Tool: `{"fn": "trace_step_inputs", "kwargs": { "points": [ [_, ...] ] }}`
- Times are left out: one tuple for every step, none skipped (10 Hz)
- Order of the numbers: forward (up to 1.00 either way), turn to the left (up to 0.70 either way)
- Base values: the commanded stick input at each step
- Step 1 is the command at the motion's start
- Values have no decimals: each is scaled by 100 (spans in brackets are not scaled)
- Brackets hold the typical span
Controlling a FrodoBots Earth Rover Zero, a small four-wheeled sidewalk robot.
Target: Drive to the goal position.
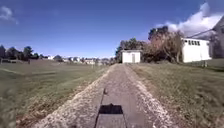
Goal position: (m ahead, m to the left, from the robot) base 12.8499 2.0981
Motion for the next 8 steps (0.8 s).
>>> {"fn": "trace_step_inputs", "kwargs": {
  "points": [
    [70, 0],
    [70, 0],
    [70, 0],
    [70, 0],
    [70, 0],
    [70, 0],
    [70, 0],
    [70, -35]
  ]
}}
